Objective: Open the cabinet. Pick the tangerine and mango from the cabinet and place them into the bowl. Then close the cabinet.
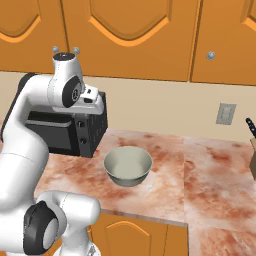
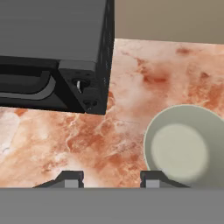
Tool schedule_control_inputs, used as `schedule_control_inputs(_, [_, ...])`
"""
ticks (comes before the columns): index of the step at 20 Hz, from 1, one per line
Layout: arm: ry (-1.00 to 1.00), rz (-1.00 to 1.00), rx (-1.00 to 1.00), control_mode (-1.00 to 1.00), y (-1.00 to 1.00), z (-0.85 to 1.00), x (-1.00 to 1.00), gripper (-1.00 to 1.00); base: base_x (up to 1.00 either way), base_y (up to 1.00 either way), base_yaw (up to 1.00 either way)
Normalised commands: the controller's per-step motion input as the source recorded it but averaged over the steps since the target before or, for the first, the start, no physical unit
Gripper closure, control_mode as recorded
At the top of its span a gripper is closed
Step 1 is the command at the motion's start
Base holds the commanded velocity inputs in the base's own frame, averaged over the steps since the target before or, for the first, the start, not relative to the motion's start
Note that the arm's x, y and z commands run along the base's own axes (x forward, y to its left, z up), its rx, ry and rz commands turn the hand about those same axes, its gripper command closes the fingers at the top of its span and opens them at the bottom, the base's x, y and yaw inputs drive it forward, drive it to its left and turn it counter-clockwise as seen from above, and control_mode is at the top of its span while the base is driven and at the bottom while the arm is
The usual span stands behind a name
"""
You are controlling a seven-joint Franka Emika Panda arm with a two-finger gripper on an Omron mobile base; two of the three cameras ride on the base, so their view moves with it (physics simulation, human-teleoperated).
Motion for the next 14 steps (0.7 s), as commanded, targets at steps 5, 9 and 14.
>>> schedule_control_inputs(5, [-0.01,0.0,0.0,-1.0,0.0,0.0,0.0,-1.0,0.0,0.0,0.0])
schedule_control_inputs(9, [-0.18,0.0,0.0,-1.0,0.0,0.03,-0.09,-1.0,0.0,0.0,0.0])
schedule_control_inputs(14, [-0.4,0.0,0.0,-1.0,0.0,0.24,-0.33,-1.0,0.0,0.0,0.0])
